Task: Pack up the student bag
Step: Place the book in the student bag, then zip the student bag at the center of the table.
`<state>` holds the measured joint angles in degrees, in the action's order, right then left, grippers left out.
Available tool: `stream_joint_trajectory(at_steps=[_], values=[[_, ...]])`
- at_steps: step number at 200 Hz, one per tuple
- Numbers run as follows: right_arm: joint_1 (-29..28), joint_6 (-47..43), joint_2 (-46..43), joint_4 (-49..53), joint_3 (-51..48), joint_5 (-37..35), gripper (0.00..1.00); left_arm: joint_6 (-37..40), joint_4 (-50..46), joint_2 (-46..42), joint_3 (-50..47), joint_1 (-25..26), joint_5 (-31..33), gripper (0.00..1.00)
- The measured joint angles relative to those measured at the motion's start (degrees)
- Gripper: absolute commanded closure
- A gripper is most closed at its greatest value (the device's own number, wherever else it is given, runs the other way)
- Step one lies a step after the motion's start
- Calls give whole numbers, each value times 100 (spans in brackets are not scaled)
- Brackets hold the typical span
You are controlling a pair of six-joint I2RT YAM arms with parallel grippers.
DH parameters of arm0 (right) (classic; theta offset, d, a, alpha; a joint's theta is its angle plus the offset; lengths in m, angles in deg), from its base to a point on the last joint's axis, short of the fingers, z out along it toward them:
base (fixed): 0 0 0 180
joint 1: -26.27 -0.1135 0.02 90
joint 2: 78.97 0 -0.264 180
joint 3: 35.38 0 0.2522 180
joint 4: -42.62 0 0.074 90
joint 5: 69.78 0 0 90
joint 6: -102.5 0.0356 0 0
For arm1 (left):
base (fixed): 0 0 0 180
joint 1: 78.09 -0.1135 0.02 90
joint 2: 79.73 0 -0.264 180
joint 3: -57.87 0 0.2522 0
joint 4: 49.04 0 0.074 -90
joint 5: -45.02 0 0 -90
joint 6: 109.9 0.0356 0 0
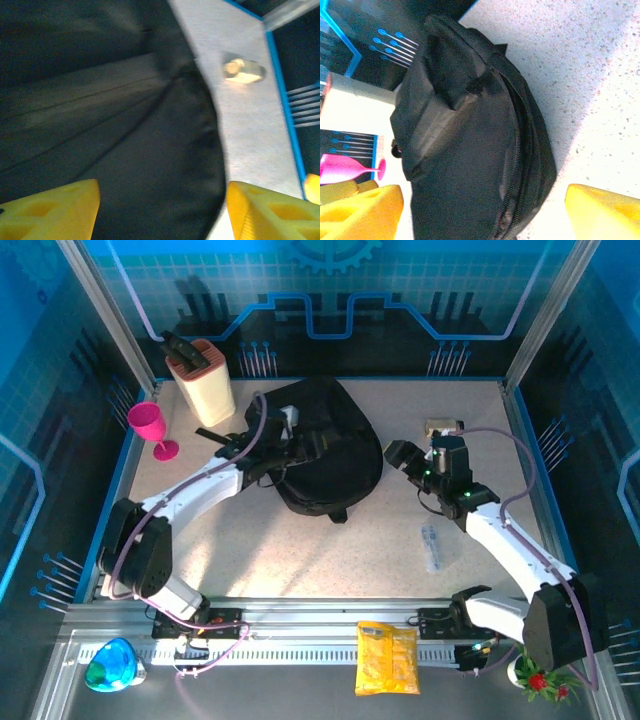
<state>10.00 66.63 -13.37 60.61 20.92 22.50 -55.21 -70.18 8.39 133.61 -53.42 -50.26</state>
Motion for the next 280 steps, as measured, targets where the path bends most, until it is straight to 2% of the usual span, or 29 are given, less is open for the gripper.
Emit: stream_joint_trajectory(at_steps=[46, 73, 111, 131, 193, 246, 265, 280], values=[[-4, -22, 398, 87, 0, 179, 17, -529, -7, -339, -1045, -1058, 122, 51], [-28, -11, 566, 83, 0, 306, 18, -638, -133, -151, -866, -1344, 212, 57], [-72, 50, 599, 44, -7, 426, 20, -671, -129, 684, -363, -1711, 232, 66], [-92, 72, 599, 46, -13, 439, 21, -632, -136, 1117, -127, -1926, 55, 68], [-94, 72, 599, 48, -55, 444, 22, -466, -2, 1858, 525, -2041, -509, 70], [-98, 96, 658, 22, -61, 616, 23, -466, 44, 2256, 710, -2044, -688, 69], [-136, 136, 800, -46, -125, 715, 23, -466, 52, 2262, 710, -2044, -708, 71], [-208, 160, 970, -63, -149, 785, 24, -463, 63, 2264, 710, -2044, -745, 76]])
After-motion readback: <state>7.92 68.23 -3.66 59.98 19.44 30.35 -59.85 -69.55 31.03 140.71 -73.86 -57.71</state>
